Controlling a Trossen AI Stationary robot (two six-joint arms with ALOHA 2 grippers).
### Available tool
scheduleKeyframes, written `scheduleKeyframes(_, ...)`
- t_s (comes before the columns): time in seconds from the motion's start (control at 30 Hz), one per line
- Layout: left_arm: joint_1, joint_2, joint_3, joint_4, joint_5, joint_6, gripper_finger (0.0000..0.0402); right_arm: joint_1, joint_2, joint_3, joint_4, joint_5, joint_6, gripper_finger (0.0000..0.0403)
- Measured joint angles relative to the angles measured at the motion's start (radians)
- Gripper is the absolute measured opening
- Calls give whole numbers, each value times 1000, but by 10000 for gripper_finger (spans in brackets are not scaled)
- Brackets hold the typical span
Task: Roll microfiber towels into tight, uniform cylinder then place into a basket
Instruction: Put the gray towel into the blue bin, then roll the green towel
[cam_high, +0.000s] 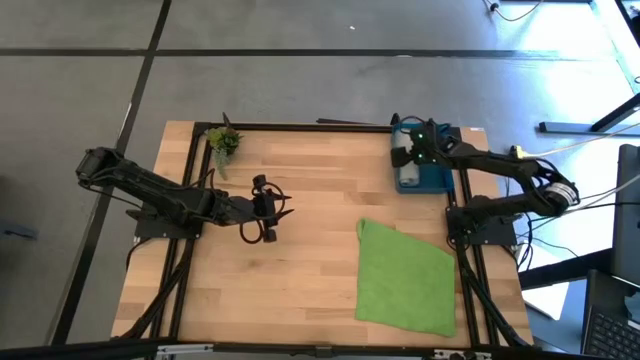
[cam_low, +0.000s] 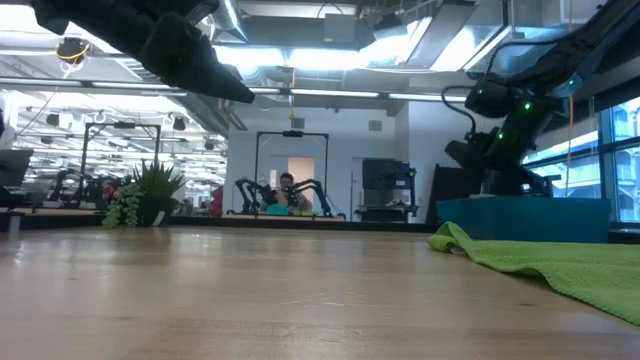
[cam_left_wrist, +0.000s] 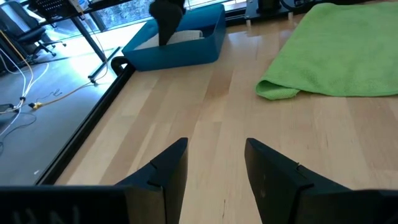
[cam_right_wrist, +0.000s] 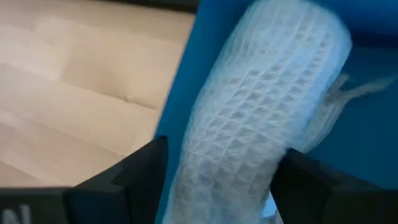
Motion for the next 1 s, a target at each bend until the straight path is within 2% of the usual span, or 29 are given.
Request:
scheduleKeyframes(0.6, 0, 0, 0, 0, 0, -5, 149, 0, -267, 0, -38, -1, 0, 252)
scheduleKeyframes(0.7, 0, 0, 0, 0, 1, -31, 149, 11, -316, 0, -39, -2, -47, 252)
scheduleKeyframes(0.83, 0, 28, 0, 45, 43, -29, 149, 88, -402, 0, -86, -3, -141, 252)
scheduleKeyframes(0.93, 5, 82, 1, 175, 68, -12, 149, 180, -477, 0, -117, -1, -197, 252)
scheduleKeyframes(1.0, 20, 140, 2, 268, 128, 13, 150, 248, -524, 0, -121, -2, -240, 252)
